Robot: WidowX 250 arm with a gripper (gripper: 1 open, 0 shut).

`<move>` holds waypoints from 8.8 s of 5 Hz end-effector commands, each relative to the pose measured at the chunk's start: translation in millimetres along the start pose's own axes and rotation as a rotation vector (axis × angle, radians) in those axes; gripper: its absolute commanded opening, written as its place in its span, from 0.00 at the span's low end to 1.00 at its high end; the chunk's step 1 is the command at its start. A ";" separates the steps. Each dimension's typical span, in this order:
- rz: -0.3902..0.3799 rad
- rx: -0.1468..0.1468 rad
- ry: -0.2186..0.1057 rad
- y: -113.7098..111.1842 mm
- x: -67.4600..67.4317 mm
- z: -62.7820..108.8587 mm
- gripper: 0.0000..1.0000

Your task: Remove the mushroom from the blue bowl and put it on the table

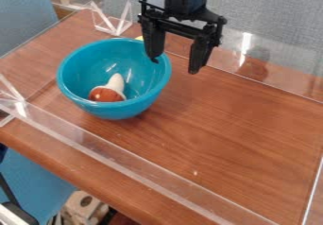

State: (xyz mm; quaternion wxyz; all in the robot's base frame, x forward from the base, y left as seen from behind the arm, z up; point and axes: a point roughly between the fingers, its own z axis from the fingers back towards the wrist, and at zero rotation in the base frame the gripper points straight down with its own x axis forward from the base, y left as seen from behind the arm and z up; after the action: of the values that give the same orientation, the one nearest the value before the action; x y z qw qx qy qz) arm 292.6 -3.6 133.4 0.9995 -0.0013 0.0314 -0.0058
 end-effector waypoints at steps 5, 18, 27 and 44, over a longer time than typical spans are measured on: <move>-0.131 0.016 -0.035 118.8 -5.4 -36.9 1.00; -0.065 -0.019 -0.095 89.1 47.5 -30.7 1.00; -0.013 -0.011 -0.064 110.1 13.4 -50.9 1.00; -0.111 -0.091 -0.149 105.7 -13.1 -20.5 0.00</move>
State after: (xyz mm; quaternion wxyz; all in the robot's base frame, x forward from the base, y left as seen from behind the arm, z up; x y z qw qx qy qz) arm 272.7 100.3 95.5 0.9962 -0.0642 -0.0146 -0.0567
